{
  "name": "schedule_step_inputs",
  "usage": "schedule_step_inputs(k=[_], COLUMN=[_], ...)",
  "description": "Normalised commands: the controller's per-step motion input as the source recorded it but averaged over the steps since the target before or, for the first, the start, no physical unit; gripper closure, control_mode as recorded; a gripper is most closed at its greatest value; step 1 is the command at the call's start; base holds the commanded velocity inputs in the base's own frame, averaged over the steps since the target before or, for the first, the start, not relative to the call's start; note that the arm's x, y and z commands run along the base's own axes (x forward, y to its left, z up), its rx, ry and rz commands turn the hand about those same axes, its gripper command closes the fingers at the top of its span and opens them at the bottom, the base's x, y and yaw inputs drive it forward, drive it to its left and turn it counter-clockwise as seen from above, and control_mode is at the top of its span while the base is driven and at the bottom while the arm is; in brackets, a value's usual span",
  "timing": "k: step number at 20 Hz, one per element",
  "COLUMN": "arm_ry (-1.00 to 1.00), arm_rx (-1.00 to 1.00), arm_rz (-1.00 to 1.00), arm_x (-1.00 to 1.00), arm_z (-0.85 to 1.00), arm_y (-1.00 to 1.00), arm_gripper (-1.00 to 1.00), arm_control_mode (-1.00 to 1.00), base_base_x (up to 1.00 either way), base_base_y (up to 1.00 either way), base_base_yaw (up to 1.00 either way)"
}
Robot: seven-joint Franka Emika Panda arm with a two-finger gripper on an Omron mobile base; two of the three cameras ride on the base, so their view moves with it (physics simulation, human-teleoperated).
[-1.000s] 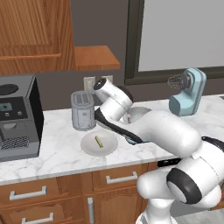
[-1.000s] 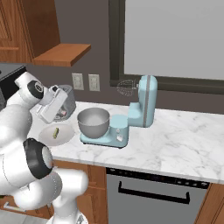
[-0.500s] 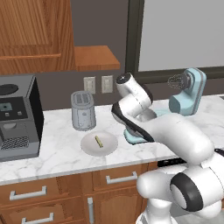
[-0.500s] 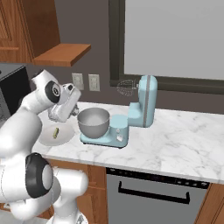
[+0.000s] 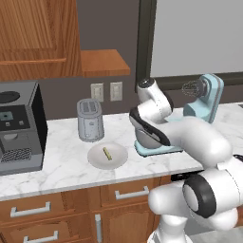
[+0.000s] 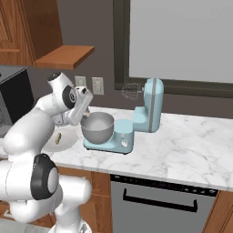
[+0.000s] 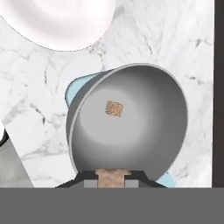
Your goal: Add butter and sugar cubes to the stand mixer bowl and then turn on the stand mixer to begin making frosting.
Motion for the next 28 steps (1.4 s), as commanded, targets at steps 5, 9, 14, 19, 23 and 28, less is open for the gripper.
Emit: schedule_step_inputs(k=[5, 9, 14, 19, 23, 28], arm_ry=[0.02, 0.06, 0.07, 0.06, 0.03, 0.01], arm_rx=[0.03, 0.03, 0.03, 0.03, 0.03, 0.03], arm_rz=[0.00, 0.00, 0.00, 0.00, 0.00, 0.00], arm_x=[0.42, 0.43, 0.35, 0.28, 0.16, 0.11], arm_z=[-0.08, -0.25, -0.32, -0.28, -0.34, -0.35], arm_y=[0.00, -0.01, 0.00, -0.02, -0.10, -0.14], arm_gripper=[1.00, 1.00, 1.00, 1.00, 1.00, 1.00], arm_control_mode=[-1.00, -1.00, -1.00, -1.00, -1.00, -1.00], base_base_x=[0.00, 0.00, 0.00, 0.00, 0.00, 0.00], base_base_y=[0.00, 0.00, 0.00, 0.00, 0.00, 0.00], base_base_yaw=[0.00, 0.00, 0.00, 0.00, 0.00, 0.00])
